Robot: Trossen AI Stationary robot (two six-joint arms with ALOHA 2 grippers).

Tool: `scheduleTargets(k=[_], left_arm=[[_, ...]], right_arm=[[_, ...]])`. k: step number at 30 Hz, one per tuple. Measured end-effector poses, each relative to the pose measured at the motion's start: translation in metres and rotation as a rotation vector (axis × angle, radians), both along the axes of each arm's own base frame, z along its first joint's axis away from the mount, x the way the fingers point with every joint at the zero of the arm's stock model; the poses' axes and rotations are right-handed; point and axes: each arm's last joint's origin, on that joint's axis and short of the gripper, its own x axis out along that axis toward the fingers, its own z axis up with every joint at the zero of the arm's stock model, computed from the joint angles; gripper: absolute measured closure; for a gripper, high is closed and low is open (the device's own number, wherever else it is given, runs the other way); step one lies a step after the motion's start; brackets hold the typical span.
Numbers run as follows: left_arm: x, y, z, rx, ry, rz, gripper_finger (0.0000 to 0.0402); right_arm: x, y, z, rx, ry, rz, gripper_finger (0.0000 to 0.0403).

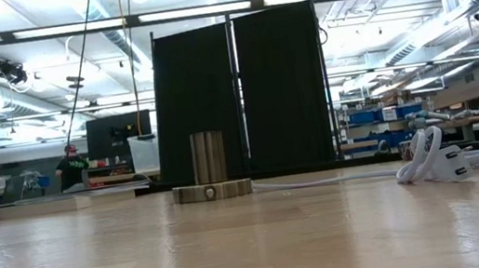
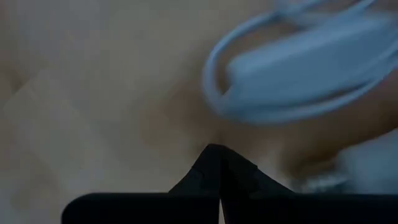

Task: Screw lightbulb
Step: Insert the lightbulb into the desk lamp

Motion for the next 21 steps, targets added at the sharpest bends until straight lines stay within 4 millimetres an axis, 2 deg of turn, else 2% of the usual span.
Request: scheduleTargets(k=[6,10,13,16,18,21], left_arm=[[0.0,0.0,0.0,0.003,-0.001,0.011,0.0124],[0.0,0.001,0.0,0.012,-0.002,0.027,0.0124],[0.001,0.003,0.001,0.017,0.005,0.043,0.0124],[0.002,0.007,0.012,0.019,-0.013,0.051,0.0124],[0.002,0.008,0.018,0.039,-0.026,0.049,0.0124],[0.003,0.014,0.024,0.065,-0.035,0.055,0.0124]], right_arm=[[0.01,-0.026,0.002,-0.068,0.053,-0.074,0.0401],[0.012,-0.04,0.016,-0.196,0.064,-0.099,0.0402],[0.021,-0.038,0.046,-0.175,0.003,-0.123,0.0402],[0.022,-0.039,0.074,-0.142,-0.017,-0.128,0.0399],[0.026,-0.037,0.093,-0.074,-0.098,-0.145,0.0398],[0.021,-0.039,0.109,0.048,-0.071,-0.208,0.0398]])
